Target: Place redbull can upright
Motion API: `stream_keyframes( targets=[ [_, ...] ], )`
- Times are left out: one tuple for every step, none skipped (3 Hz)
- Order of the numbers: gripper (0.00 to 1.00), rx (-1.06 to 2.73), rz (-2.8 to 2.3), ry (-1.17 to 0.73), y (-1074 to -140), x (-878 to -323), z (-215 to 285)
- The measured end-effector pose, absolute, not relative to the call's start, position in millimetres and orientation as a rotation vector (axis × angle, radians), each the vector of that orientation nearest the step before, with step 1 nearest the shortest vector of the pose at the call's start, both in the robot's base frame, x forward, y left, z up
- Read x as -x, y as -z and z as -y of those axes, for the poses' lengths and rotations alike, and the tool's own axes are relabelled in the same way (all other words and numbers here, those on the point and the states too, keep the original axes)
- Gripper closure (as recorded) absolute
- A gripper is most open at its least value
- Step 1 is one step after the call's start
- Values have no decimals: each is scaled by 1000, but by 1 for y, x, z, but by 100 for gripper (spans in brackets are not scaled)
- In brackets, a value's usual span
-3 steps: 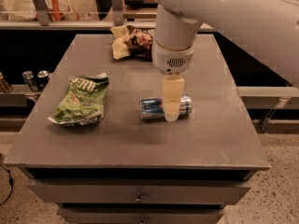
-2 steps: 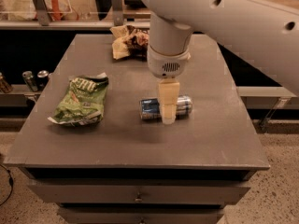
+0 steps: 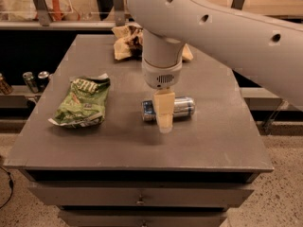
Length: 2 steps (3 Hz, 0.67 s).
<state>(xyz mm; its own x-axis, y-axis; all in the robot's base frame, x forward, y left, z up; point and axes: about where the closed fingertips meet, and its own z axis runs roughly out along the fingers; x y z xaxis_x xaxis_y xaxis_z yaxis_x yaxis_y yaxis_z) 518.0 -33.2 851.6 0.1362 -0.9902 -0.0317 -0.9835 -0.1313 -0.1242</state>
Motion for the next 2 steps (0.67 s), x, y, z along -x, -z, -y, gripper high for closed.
stream_keyframes(
  targets=[
    [0, 2284, -2002, 112, -845, -515, 33],
    [16, 2276, -2020, 116, -841, -513, 35]
  ],
)
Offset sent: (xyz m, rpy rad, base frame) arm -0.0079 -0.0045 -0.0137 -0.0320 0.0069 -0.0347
